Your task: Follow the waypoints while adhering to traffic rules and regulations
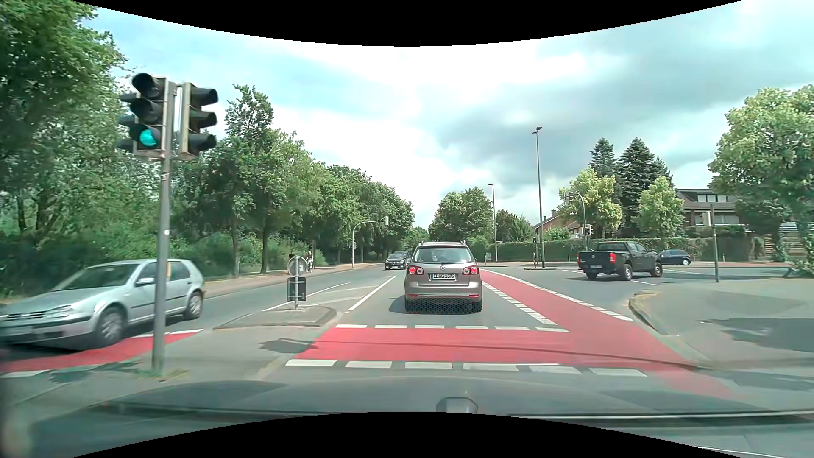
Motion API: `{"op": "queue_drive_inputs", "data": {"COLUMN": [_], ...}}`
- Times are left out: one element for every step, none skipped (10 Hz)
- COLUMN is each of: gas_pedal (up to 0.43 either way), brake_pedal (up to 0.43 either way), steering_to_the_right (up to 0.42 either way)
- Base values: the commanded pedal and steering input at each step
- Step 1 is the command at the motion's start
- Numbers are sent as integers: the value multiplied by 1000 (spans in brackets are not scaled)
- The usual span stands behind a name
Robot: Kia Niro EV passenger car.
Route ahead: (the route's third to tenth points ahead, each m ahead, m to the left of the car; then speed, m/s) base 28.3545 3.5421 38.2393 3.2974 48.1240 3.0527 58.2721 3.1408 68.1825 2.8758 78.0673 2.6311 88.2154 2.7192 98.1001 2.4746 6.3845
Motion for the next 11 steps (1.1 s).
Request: {"op": "queue_drive_inputs", "data": {"gas_pedal": [157,0,0,0,8,130,228,268,331,350,350], "brake_pedal": [18,18,18,18,18,18,18,18,18,18,18], "steering_to_the_right": [6,6,6,6,7,6,6,6,5,5,4]}}
